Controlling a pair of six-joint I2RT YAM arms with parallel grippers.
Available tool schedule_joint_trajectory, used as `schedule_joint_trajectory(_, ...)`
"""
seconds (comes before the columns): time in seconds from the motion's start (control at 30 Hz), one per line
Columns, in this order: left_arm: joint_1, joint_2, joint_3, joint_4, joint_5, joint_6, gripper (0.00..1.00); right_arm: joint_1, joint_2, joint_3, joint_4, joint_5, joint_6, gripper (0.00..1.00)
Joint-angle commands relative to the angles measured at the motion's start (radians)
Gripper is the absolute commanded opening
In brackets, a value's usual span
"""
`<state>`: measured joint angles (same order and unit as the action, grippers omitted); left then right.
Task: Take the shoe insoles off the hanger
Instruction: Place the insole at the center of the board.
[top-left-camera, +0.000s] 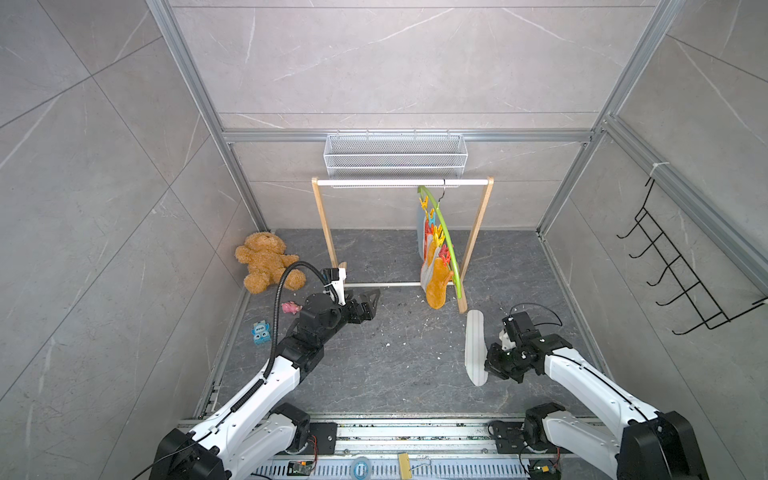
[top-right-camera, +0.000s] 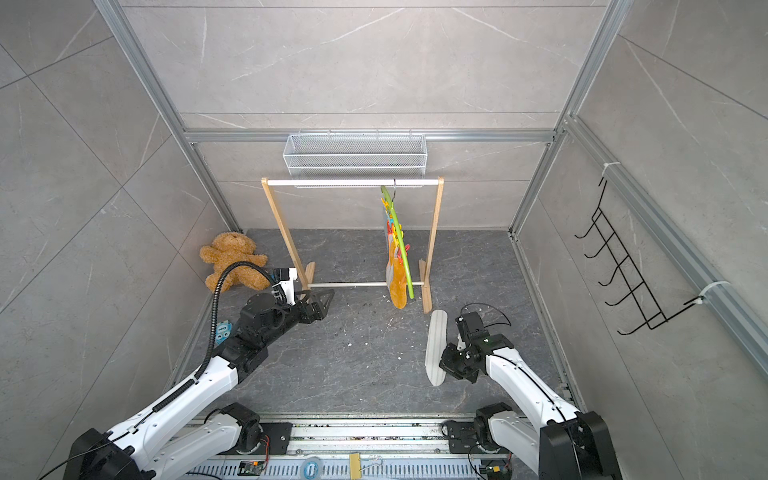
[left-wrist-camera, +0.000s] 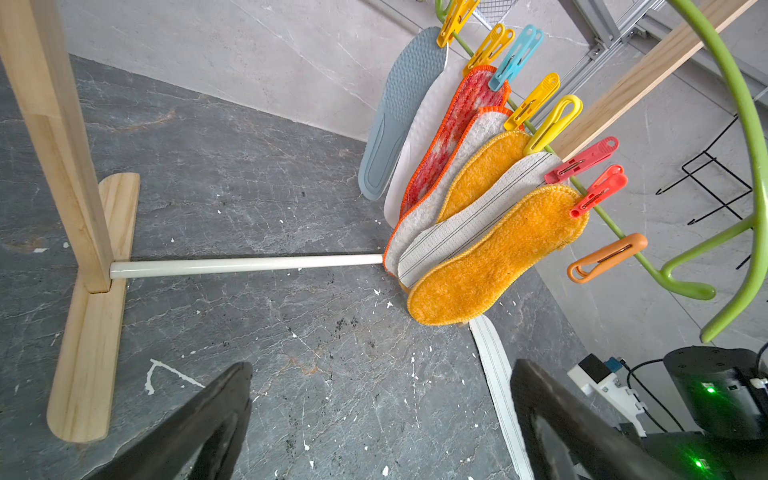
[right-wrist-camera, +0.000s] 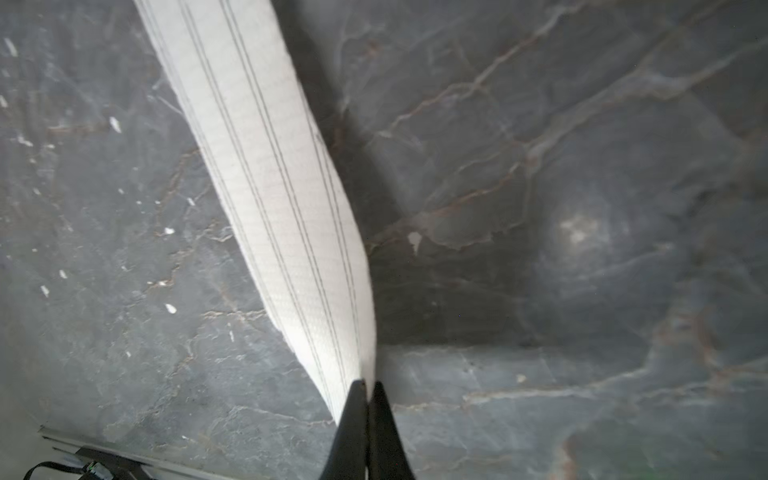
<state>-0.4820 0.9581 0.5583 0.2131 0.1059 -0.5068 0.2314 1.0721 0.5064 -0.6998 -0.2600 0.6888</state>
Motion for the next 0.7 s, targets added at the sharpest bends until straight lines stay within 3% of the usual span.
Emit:
schedule_joint_trajectory(0.0,0.001,0.008,-0.006,0.068,-0.001,-0.013,0.99,-0.003,0.020,0.006,-0.030,0.086,-0.001,0.00)
schedule_joint_trajectory(0.37,0.001,0.013,-0.014,0.080,0.004,-0.012,0.99,-0.001,0.099,0.037,-0.035,0.209,0.024,0.01)
schedule_joint_trajectory(0.67,0.000,0.018,-0.015,0.083,0.009,-0.017,0.99,0.000,0.093,0.047,-0.037,0.264,0.047,0.28)
